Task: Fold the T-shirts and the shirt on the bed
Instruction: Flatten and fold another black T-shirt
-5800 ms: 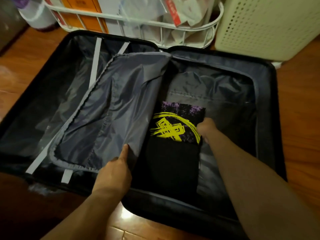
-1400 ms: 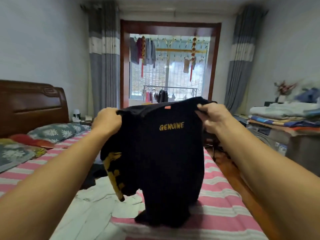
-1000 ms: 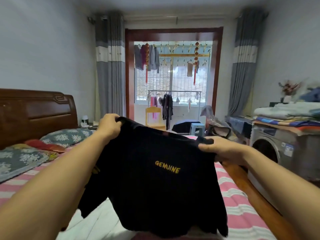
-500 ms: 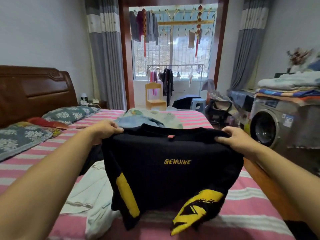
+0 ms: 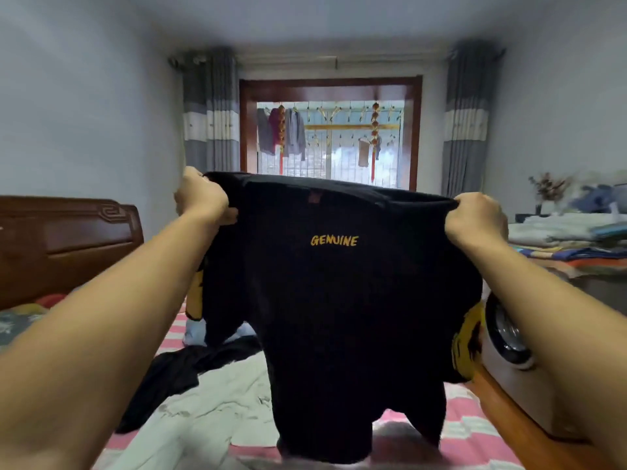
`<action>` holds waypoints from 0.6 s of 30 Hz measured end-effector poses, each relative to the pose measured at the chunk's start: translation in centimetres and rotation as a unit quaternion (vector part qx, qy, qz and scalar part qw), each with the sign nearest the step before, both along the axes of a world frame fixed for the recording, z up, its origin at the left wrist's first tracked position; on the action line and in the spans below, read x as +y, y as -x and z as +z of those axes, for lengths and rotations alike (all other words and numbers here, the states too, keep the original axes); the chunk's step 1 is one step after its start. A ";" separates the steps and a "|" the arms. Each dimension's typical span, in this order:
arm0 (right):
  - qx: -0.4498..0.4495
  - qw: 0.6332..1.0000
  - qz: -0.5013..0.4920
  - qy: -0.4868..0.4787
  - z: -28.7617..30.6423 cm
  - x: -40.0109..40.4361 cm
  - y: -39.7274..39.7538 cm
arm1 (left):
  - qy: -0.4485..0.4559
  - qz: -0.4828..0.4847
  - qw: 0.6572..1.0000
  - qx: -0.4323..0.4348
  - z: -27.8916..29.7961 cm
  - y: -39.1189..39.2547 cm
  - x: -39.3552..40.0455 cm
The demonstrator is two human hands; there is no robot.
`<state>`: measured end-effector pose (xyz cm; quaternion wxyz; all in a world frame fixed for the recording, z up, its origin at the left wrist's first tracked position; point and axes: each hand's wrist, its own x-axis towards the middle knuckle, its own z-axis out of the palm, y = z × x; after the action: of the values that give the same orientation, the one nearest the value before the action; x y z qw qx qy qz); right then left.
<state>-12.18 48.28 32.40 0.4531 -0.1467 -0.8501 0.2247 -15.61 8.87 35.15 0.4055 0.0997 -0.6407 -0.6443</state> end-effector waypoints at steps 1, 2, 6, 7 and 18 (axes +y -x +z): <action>-0.006 0.999 -0.004 0.043 0.8 -0.2 -0.5 | -0.086 -0.062 0.994 0.021 0.8 -0.2 0.3; -0.006 0.995 0.005 0.096 1.4 -0.4 -0.9 | -0.093 -0.087 0.991 0.036 1.3 -0.3 0.6; 0.116 0.971 0.035 0.205 4.9 -1.0 -3.2 | 0.060 -0.003 0.992 0.111 4.4 -0.9 0.6; 0.140 0.968 0.030 0.204 6.0 -1.0 -3.9 | 0.072 0.010 0.987 0.142 5.6 -1.0 0.4; 0.116 0.978 0.054 0.166 7.6 0.0 -0.9 | 0.082 -0.066 0.985 0.135 7.6 3.5 1.0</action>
<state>-11.32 48.27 40.02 0.5053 -0.1467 -0.7494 0.4019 -19.12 9.86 42.80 0.4518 -0.0646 -0.6361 -0.6221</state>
